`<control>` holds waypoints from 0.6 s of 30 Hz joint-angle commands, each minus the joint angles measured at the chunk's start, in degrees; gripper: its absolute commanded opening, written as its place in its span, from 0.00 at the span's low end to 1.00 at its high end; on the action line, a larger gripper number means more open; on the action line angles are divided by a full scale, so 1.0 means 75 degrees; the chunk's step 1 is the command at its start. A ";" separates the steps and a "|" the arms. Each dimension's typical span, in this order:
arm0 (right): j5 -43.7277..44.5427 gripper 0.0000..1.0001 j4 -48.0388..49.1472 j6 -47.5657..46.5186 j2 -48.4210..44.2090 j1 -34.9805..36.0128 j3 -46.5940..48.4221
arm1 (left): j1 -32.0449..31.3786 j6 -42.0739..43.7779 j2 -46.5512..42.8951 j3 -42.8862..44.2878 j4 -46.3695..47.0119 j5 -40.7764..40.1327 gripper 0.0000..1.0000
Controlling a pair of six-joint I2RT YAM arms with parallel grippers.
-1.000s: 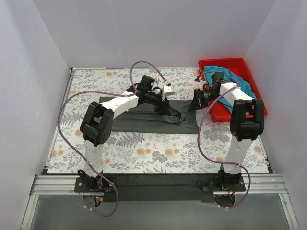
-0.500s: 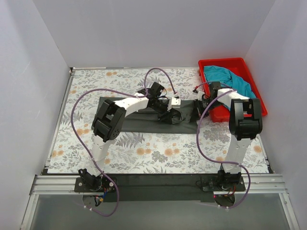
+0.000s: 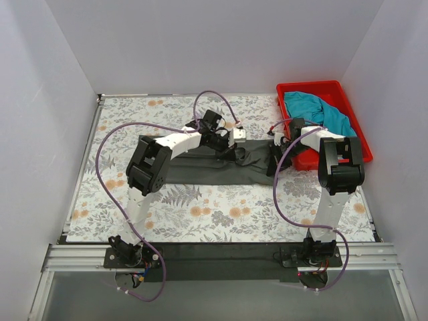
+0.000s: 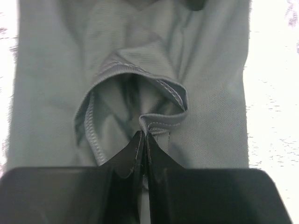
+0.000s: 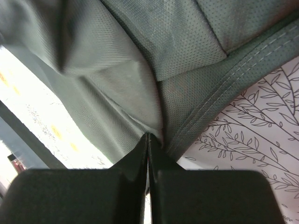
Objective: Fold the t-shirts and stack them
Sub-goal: Fold the tshirt
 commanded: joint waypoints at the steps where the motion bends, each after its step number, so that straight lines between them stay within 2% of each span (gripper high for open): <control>1: 0.0353 0.01 0.0086 -0.0169 -0.0050 0.0037 -0.0073 | 0.0247 -0.0322 -0.0336 0.0261 0.0414 -0.0136 0.00; 4: 0.0376 0.01 0.0098 -0.0193 -0.0050 0.0025 -0.0084 | 0.0376 -0.0719 -0.0254 0.0332 0.0612 -0.0253 0.02; 11: 0.0517 0.01 0.0098 -0.0263 -0.0143 0.0025 -0.0085 | 0.0681 -0.1540 -0.0265 0.0439 0.0812 -0.0021 0.30; 14: 0.0704 0.01 0.0098 -0.0379 -0.0260 0.0037 -0.0014 | 0.0821 -0.1891 -0.0406 0.0368 0.0847 0.0041 0.33; 18: 0.1044 0.01 0.0063 -0.0579 -0.0401 0.0025 0.0161 | 0.0950 -0.2150 -0.0395 0.0321 0.0847 -0.0590 0.33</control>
